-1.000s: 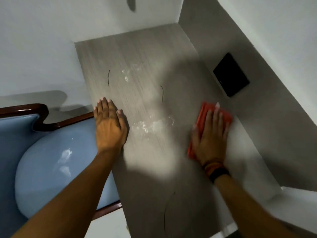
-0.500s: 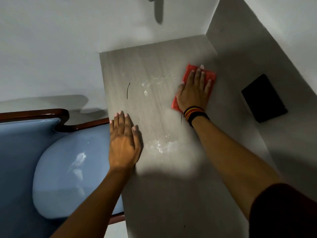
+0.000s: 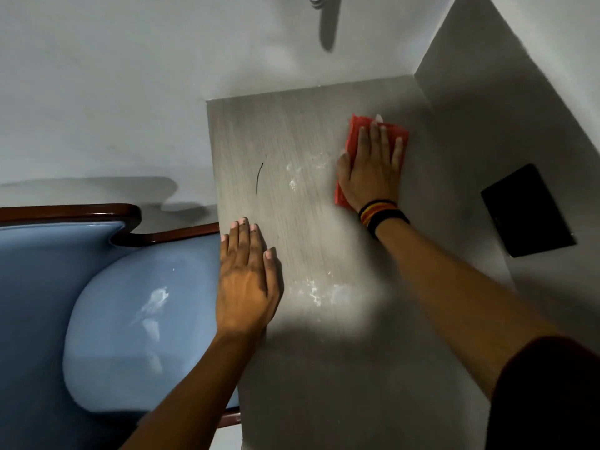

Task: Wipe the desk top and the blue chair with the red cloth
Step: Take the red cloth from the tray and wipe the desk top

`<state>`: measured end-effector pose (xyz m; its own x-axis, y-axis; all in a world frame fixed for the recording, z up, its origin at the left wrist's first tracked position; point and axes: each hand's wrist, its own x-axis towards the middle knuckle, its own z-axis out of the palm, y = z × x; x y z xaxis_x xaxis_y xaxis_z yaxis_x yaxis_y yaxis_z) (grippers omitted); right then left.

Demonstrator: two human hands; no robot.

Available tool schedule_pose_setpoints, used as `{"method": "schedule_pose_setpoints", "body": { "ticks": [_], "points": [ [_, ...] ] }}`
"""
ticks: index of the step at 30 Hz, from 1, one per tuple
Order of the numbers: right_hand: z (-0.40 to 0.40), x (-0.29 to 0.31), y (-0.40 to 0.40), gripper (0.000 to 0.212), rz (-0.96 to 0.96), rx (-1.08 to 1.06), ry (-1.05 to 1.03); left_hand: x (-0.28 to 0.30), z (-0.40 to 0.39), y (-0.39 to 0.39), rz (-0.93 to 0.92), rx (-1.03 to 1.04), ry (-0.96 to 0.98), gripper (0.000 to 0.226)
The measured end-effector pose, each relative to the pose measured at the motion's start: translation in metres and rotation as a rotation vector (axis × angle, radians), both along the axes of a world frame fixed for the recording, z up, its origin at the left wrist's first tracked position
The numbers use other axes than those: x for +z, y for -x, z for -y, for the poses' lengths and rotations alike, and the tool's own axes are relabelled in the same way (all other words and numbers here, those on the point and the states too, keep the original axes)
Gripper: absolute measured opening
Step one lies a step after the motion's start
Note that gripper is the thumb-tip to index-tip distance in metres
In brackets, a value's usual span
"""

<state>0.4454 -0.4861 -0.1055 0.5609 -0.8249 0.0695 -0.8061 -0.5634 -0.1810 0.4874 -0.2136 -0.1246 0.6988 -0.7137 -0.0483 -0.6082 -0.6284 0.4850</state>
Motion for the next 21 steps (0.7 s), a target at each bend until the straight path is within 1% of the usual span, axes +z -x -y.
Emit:
{"method": "schedule_pose_setpoints", "body": {
  "ticks": [2, 4, 7, 9, 11, 14, 16, 17, 19, 21],
  "points": [
    [-0.036, -0.006, 0.024, 0.072, 0.009, 0.038, 0.048, 0.002, 0.001, 0.0, -0.007, 0.0, 0.003, 0.065],
    [-0.047, -0.011, 0.037, 0.072, -0.002, 0.107, 0.035, 0.002, 0.0, 0.0, -0.01, -0.003, -0.002, 0.065],
    [-0.005, -0.001, 0.012, 0.071, -0.041, 0.153, 0.002, -0.002, -0.002, -0.002, 0.001, -0.015, -0.01, 0.064],
    [0.02, 0.006, -0.007, 0.071, -0.064, 0.125, -0.013, -0.003, -0.001, -0.001, 0.012, -0.012, -0.004, 0.064],
    [0.018, 0.004, -0.01, 0.072, -0.065, 0.083, -0.017, -0.002, 0.0, -0.001, 0.019, -0.006, -0.001, 0.063],
    [-0.034, -0.002, 0.036, 0.078, -0.06, 0.11, -0.033, -0.001, -0.002, -0.002, 0.006, -0.012, -0.001, 0.063],
    [-0.07, -0.009, 0.08, 0.077, -0.05, 0.144, -0.034, -0.001, -0.001, -0.002, -0.003, -0.013, 0.007, 0.063],
    [-0.075, -0.01, 0.096, 0.075, -0.049, 0.148, -0.043, 0.0, -0.001, -0.002, -0.006, -0.013, 0.01, 0.062],
    [-0.058, -0.008, 0.103, 0.075, -0.051, 0.105, -0.068, 0.0, -0.001, -0.002, -0.005, -0.008, 0.026, 0.061],
    [-0.015, -0.005, 0.083, 0.076, -0.052, 0.005, -0.077, -0.002, 0.001, -0.002, -0.006, -0.01, 0.042, 0.06]
  ]
}}
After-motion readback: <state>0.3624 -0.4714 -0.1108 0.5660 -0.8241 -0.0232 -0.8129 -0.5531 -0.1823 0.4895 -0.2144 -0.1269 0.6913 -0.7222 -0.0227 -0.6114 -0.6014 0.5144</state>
